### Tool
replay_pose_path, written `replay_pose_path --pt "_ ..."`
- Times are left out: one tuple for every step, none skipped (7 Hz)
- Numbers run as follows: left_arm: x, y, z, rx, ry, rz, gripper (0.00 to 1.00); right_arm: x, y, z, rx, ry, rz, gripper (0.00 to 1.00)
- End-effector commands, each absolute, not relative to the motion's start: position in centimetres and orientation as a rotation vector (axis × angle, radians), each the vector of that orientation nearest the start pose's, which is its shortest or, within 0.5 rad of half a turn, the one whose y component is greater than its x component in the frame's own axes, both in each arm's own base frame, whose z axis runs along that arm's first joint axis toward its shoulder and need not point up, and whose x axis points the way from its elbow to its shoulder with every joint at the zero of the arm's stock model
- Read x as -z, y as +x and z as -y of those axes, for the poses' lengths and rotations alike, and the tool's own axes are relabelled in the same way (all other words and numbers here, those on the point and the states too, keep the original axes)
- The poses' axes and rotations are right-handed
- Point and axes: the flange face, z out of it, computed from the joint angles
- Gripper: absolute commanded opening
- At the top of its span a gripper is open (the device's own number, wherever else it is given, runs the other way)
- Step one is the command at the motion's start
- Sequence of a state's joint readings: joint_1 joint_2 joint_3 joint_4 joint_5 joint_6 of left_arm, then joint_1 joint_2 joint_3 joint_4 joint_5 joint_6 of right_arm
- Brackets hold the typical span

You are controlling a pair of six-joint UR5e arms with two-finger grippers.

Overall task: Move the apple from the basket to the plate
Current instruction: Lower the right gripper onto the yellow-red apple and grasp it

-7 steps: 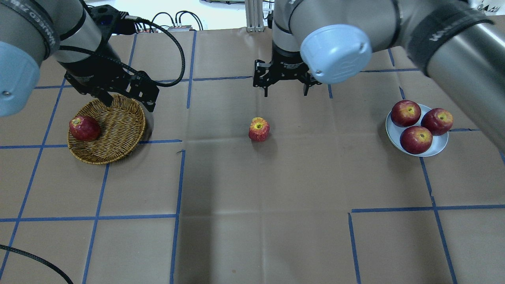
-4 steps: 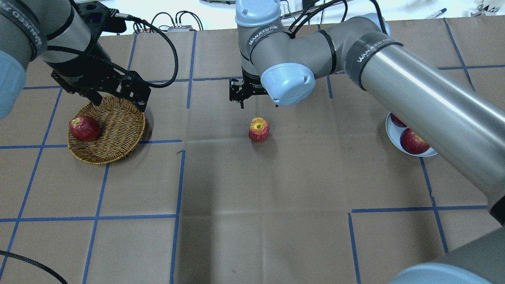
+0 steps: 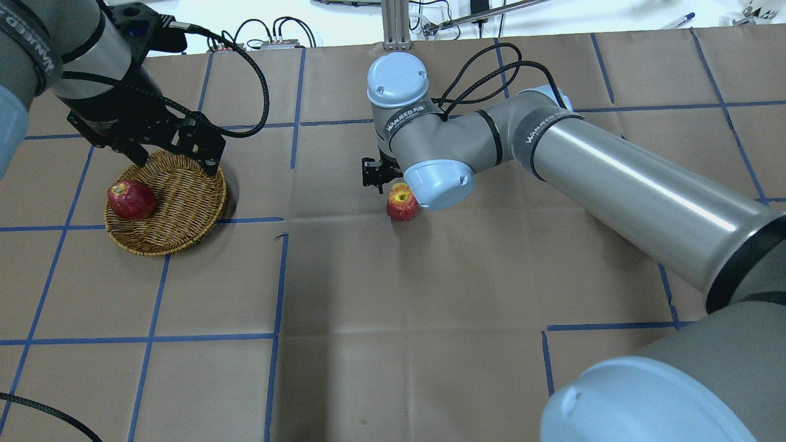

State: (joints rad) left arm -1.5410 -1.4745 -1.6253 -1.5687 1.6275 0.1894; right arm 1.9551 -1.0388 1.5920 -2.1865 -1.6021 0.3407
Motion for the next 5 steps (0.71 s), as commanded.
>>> replay_pose_path --pt "-50.9 -11.6 45.7 0.073 0.242 -3.081 0.99 -20.5 36.4 55.0 0.072 -0.105 -3.156 1.00" --pt "-51.3 -11.6 45.5 0.089 0.242 -3.080 0.99 -19.7 36.6 55.4 0.090 -0.100 -3.147 1.00" --pt "-51.0 -11.4 45.4 0.075 0.245 -3.069 0.99 -19.2 37.0 55.3 0.096 -0.110 -3.143 1.00" --pt "-53.0 -11.5 45.2 0.137 0.242 -3.070 0.99 -18.5 37.6 55.0 0.082 -0.124 -3.146 1.00" --pt "-52.6 -11.5 44.5 0.130 0.244 -3.069 0.99 -18.6 37.6 55.1 0.087 -0.127 -3.145 0.99"
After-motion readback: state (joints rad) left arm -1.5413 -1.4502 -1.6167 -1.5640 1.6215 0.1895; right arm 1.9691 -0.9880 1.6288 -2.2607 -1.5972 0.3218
